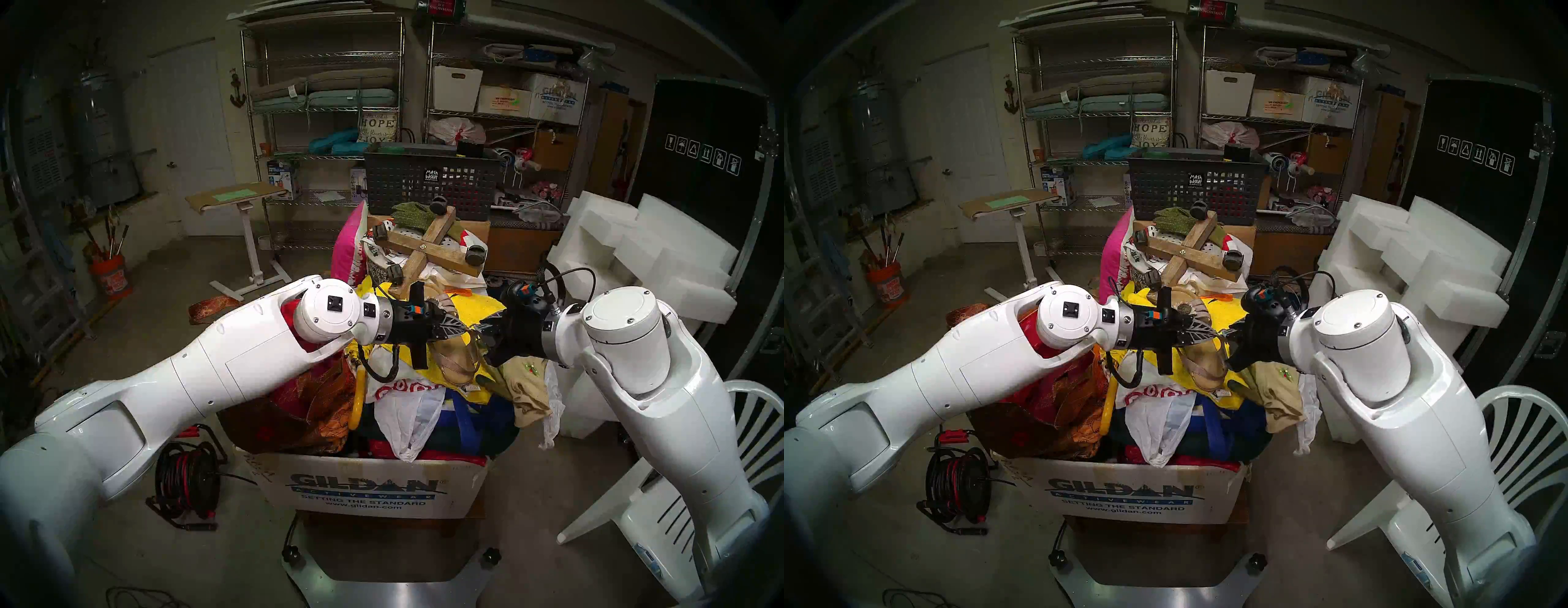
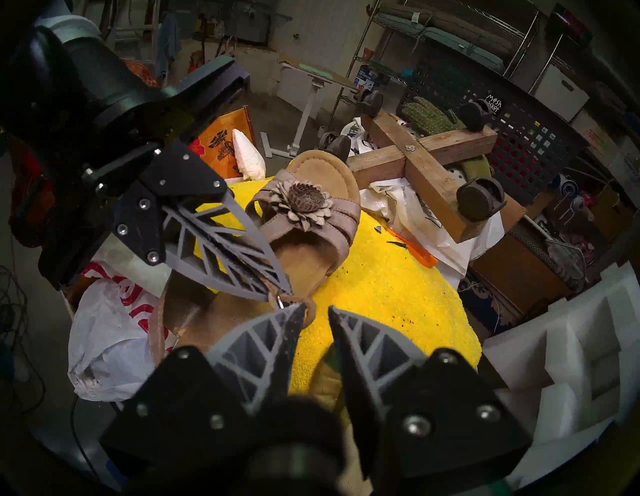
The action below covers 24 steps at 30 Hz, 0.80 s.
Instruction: Unbuckle a shoe
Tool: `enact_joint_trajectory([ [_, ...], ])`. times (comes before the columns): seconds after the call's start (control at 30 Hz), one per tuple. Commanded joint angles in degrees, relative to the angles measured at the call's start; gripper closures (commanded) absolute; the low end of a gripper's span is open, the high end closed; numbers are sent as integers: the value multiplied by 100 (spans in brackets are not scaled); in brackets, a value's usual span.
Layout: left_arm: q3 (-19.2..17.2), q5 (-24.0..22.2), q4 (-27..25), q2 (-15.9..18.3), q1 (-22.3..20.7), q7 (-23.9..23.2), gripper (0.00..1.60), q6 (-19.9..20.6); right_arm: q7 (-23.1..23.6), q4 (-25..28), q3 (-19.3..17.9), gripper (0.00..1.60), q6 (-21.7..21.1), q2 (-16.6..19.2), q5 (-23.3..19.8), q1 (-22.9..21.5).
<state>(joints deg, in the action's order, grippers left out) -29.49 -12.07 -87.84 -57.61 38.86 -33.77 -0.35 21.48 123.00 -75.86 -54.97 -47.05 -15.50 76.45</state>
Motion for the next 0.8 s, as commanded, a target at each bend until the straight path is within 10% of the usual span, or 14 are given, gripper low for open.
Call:
enact_joint_trajectory([
  [0.0, -76, -6, -70, -27, -110, 10, 160, 3, -11, 18, 31, 80, -3, 157, -140, -89],
  [0.33, -69, 0, -25, -55, -133, 5, 160, -65, 128, -61, 190, 78, -3, 383, -335, -245],
  [0.43, -69, -11, -22, -64, -138, -5, 160, -77, 161, -87, 283, 48, -3, 427, -346, -342],
  [0.77, -81, -60, -20, -76, -126, -37, 160, -198, 127, -218, 562, 83, -3, 483, -236, -643],
])
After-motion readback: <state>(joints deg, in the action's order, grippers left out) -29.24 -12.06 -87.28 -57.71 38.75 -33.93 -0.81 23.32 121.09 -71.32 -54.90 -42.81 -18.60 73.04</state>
